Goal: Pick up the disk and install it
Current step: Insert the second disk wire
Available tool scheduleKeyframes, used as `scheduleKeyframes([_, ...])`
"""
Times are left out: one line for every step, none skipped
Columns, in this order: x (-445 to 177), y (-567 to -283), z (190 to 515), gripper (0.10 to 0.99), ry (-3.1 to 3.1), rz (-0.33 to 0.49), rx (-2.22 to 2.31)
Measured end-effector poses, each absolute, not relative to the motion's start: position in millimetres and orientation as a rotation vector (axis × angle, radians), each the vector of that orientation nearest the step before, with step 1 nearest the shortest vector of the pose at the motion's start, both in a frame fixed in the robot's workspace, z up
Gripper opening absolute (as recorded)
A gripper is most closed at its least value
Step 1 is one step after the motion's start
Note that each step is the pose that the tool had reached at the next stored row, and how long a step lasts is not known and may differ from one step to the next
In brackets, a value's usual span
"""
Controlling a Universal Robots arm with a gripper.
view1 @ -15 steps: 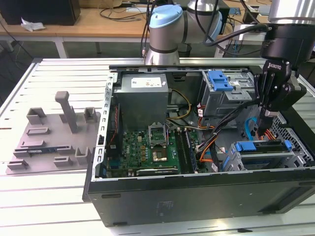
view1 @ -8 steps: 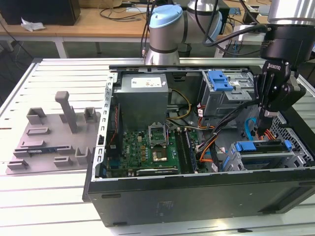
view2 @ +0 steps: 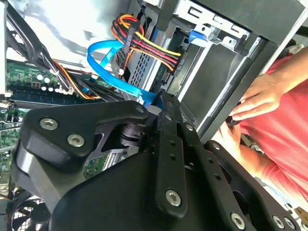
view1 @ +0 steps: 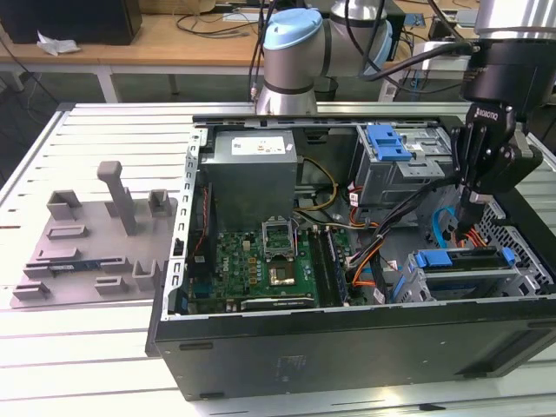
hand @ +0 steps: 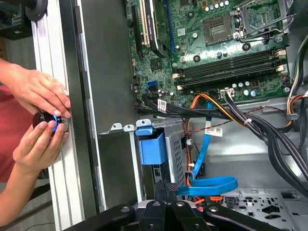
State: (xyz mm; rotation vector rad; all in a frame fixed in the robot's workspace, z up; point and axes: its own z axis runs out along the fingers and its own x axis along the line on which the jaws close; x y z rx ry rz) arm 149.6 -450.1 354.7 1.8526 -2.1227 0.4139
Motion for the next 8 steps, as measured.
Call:
scheduleKeyframes([149.6, -450.7, 355.2, 0.102, -2.128, 0.413, 1.856])
scheduleKeyframes([149.6, -451.2, 355.5, 0.102, -2.130, 0.412, 1.858])
scheduleKeyframes([149.6, -451.9, 355.6, 0.102, -2.134, 0.410, 1.860])
scheduleKeyframes([149.6, -452.5, 355.6, 0.102, -2.138, 0.408, 1.863])
scheduleKeyframes([149.6, -453.4, 355.6, 0.102, -2.144, 0.404, 1.867])
scheduleKeyframes([149.6, -454.1, 355.6, 0.102, -2.148, 0.401, 1.870])
scheduleKeyframes([149.6, -455.2, 355.6, 0.102, -2.154, 0.397, 1.874])
scheduleKeyframes([149.6, -455.9, 355.6, 0.102, -2.158, 0.394, 1.877])
